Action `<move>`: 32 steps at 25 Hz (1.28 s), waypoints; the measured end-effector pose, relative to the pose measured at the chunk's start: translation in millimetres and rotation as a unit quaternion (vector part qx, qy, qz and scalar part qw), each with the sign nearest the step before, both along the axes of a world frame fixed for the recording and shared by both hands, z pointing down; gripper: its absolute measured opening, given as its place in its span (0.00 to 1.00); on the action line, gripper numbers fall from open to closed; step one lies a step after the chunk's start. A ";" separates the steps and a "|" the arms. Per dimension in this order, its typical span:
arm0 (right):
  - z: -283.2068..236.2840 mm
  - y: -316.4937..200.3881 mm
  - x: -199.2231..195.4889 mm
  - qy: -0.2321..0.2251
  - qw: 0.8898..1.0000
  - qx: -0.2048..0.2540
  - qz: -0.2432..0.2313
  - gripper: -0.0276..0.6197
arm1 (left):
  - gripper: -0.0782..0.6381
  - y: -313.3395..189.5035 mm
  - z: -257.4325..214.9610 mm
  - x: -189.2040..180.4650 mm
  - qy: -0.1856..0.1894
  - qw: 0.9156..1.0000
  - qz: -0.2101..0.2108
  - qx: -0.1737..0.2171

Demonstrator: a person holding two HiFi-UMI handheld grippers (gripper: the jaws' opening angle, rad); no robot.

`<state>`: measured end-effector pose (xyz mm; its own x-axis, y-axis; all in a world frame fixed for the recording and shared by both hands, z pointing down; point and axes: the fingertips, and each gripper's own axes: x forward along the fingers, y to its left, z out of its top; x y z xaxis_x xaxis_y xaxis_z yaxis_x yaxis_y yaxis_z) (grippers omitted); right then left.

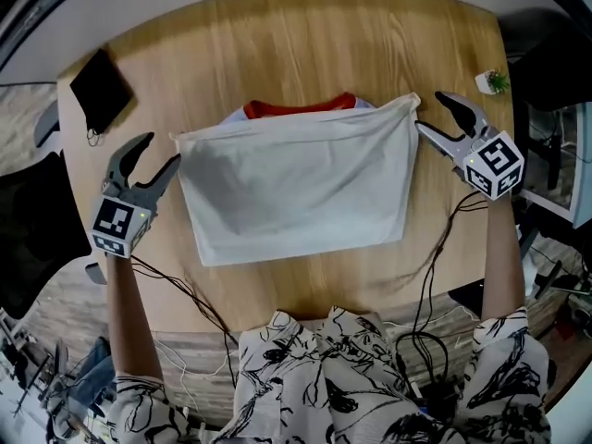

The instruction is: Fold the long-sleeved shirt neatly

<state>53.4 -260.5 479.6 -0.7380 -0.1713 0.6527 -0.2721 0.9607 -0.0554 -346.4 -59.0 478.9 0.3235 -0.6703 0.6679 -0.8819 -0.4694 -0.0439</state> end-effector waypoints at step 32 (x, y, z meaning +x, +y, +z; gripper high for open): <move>-22.5 96.7 37.3 -0.025 0.992 -0.077 0.096 0.47 | 0.57 86.8 -30.8 39.1 0.085 0.992 -0.085 -0.035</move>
